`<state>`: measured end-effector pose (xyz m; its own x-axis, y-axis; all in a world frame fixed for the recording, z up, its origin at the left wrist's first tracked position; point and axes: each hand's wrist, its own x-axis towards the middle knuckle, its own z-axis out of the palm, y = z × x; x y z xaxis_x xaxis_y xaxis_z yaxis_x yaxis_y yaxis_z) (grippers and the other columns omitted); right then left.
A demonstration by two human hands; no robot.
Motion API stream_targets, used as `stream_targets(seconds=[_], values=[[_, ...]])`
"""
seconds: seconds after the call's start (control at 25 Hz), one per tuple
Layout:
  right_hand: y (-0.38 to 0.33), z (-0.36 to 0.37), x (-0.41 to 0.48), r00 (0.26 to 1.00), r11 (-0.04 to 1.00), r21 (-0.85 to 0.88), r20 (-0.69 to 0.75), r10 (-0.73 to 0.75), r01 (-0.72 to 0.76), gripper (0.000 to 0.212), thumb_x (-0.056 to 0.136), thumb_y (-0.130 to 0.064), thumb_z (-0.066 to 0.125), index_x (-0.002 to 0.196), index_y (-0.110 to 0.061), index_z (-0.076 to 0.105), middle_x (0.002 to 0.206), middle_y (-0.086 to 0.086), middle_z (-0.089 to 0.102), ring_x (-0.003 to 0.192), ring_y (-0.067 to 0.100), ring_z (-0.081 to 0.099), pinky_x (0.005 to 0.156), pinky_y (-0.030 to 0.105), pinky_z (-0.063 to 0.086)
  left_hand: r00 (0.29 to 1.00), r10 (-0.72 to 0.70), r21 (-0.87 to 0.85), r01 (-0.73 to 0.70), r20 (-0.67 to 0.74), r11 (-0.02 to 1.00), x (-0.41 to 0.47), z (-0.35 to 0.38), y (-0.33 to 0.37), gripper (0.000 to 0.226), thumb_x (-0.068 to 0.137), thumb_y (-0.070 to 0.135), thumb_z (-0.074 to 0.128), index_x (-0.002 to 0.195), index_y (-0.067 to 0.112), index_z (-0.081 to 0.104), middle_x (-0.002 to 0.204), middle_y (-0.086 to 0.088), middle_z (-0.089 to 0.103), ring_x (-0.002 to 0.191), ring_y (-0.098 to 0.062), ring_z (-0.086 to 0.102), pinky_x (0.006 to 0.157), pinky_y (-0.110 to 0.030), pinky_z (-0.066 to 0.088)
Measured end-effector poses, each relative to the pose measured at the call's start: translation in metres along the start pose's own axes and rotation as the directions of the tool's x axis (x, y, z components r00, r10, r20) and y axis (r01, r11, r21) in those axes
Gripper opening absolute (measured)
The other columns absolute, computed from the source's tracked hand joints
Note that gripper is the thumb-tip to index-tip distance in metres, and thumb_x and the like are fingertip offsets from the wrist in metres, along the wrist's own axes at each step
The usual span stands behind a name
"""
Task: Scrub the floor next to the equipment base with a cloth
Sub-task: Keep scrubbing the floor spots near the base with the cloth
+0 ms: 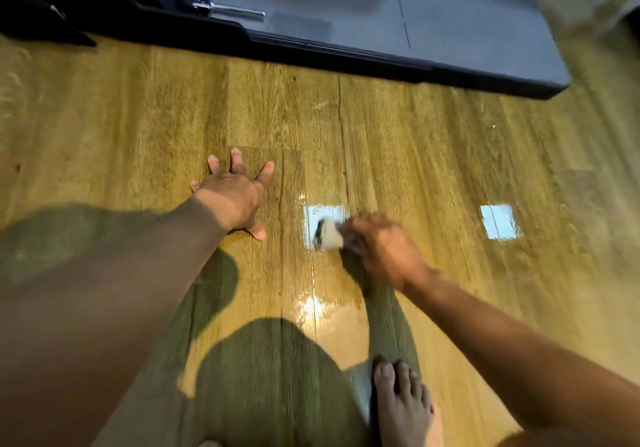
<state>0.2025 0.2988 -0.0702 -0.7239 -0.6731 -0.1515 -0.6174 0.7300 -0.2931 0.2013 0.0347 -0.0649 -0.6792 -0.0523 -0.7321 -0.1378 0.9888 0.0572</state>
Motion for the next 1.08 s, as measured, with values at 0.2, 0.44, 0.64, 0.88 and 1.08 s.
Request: stream_targets(seconds=[0.2, 0.44, 0.64, 0.88, 1.08], values=[[0.003, -0.006, -0.015, 0.990, 0.996, -0.013, 0.115, -0.086, 0.088, 0.021, 0.089, -0.020, 0.062, 0.109, -0.015, 0.063, 0.105, 0.003, 0.064, 0.092, 0.021, 0.061, 0.076, 0.034, 0.053, 1.000, 0.004, 0.038, -0.002, -0.031, 0.999, -0.004, 0.004, -0.006, 0.123, 0.072, 0.059, 0.070, 0.143, 0.038, -0.029, 0.150, -0.017, -0.034, 0.140, -0.048, -0.013, 0.110, -0.061, 0.022], [0.006, 0.009, -0.034, 0.996, 0.996, 0.034, 0.031, -0.081, 0.080, 0.020, 0.088, -0.020, 0.061, 0.107, -0.024, 0.055, 0.097, -0.002, 0.061, 0.084, 0.019, 0.058, 0.074, 0.033, 0.053, 0.998, -0.015, 0.065, 0.019, -0.058, 0.998, -0.007, 0.005, -0.004, 0.122, 0.073, 0.059, 0.069, 0.143, 0.036, -0.028, 0.151, -0.017, -0.031, 0.141, -0.046, -0.012, 0.111, -0.058, 0.023], [0.051, -0.016, -0.010, 0.992, 0.997, 0.041, 0.105, -0.076, 0.072, 0.026, 0.087, -0.019, 0.065, 0.113, -0.017, 0.061, 0.108, 0.002, 0.063, 0.094, 0.019, 0.062, 0.078, 0.036, 0.054, 0.998, -0.040, 0.062, 0.043, -0.044, 0.997, -0.001, 0.003, 0.000, 0.125, 0.070, 0.058, 0.072, 0.144, 0.036, -0.026, 0.152, -0.018, -0.030, 0.141, -0.046, -0.009, 0.112, -0.058, 0.022], [0.053, 0.002, -0.039, 0.944, 0.945, -0.049, 0.098, -0.316, 0.322, 0.028, 0.088, -0.028, 0.050, 0.114, -0.022, 0.059, 0.101, -0.001, 0.063, 0.086, 0.018, 0.060, 0.073, 0.033, 0.054, 0.991, -0.060, 0.044, 0.065, -0.116, 0.997, 0.019, -0.011, 0.029, 0.105, 0.076, 0.064, 0.063, 0.152, 0.025, 0.001, 0.158, -0.016, -0.012, 0.143, -0.043, 0.001, 0.113, -0.053, 0.018], [0.106, -0.023, 0.050, 0.966, 0.967, -0.045, 0.070, -0.249, 0.252, 0.032, 0.090, -0.024, 0.059, 0.122, -0.021, 0.055, 0.113, 0.001, 0.060, 0.100, 0.020, 0.058, 0.080, 0.039, 0.054, 0.978, 0.025, 0.049, -0.015, -0.209, 0.999, 0.060, -0.050, 0.082, 0.109, 0.078, 0.061, 0.064, 0.151, 0.030, -0.012, 0.155, -0.017, -0.023, 0.143, -0.043, -0.007, 0.113, -0.059, 0.017]])
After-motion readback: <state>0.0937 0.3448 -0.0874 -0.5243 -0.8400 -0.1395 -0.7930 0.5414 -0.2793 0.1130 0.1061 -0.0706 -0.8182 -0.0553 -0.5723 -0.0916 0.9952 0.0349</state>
